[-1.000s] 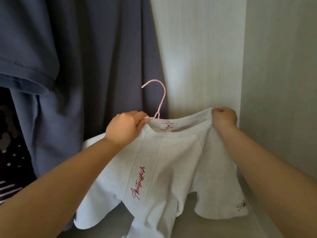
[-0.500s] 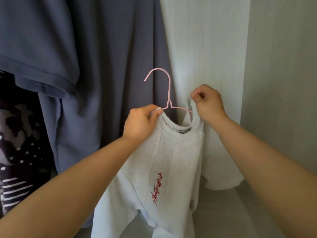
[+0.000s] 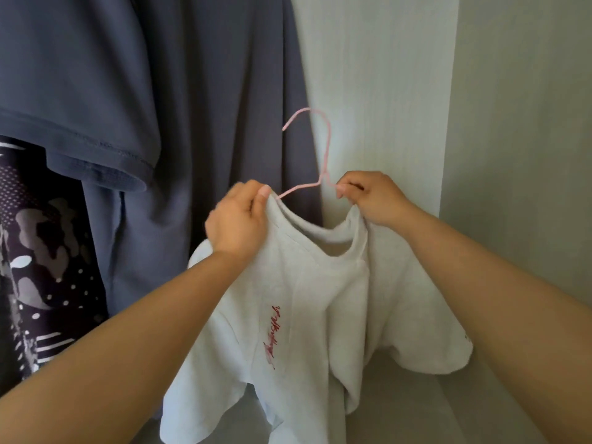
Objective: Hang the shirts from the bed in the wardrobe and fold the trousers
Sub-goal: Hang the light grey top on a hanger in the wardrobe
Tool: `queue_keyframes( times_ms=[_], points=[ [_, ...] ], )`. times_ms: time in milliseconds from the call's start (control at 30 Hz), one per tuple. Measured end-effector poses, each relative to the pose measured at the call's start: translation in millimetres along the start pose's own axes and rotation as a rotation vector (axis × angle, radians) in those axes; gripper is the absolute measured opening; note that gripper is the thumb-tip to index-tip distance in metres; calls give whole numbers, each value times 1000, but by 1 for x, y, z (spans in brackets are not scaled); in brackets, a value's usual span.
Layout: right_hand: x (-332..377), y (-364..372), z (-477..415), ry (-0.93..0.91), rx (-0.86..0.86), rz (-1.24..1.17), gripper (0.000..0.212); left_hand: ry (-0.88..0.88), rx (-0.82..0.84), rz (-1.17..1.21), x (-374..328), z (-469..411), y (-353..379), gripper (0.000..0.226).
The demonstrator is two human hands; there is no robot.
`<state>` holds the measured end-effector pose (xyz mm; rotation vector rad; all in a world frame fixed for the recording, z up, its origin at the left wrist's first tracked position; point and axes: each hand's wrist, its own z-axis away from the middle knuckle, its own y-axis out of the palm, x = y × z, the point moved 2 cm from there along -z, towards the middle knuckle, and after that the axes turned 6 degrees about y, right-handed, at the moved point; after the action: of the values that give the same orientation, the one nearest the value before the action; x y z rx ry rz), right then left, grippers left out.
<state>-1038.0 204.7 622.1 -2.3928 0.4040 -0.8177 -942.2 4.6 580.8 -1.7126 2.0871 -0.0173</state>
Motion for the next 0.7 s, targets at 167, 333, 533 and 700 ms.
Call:
queue_keyframes(
  times_ms=[167, 333, 533, 700],
  points=[
    [-7, -57, -17, 49, -90, -65, 21, -36, -102, 168, 10, -40, -24, 24],
    [8, -76, -34, 1, -95, 112, 20, 18, -125, 142, -10, -80, -41, 26],
    [42, -115, -56, -75, -260, 14, 21, 175, -64, 33, -55, -139, -73, 30],
    [37, -115, -55, -25, -359, -99, 23, 258, 228, -152, -56, -136, -57, 40]
  ],
)
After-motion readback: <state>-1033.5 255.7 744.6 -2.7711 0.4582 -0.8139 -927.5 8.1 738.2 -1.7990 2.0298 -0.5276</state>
